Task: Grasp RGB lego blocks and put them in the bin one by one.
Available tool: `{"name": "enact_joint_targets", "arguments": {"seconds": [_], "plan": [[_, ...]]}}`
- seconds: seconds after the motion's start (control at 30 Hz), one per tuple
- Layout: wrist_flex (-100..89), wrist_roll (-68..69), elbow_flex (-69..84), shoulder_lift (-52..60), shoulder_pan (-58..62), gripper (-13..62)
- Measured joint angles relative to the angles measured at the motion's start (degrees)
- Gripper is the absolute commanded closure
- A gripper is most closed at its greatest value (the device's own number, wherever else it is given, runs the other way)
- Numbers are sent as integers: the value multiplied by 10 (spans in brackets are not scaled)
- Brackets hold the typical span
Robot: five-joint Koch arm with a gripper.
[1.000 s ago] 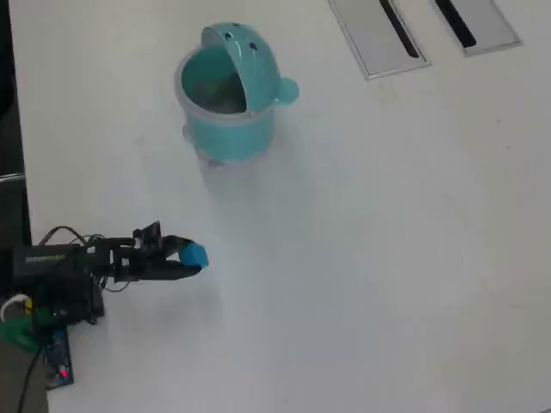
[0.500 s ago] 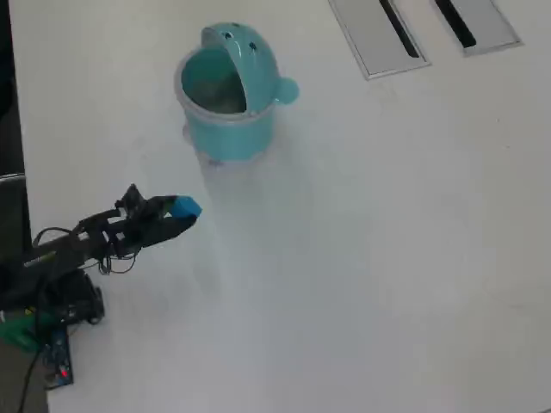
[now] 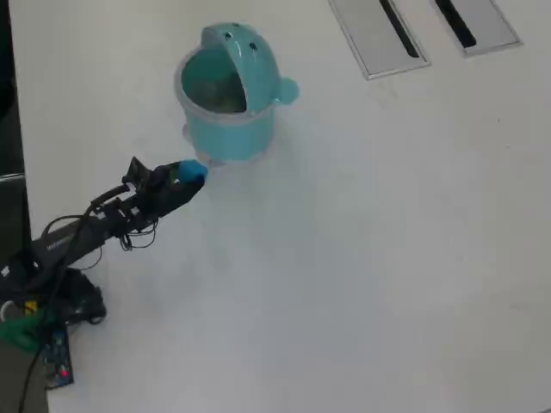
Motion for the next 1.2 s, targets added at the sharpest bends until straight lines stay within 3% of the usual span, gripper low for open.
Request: {"name": "enact_joint_targets", "arguments": {"seconds": [0.53, 1.2], "plan": [[-24, -8, -202, -204, -79, 378], [-25, -63, -606, -497, -188, 377]]}}
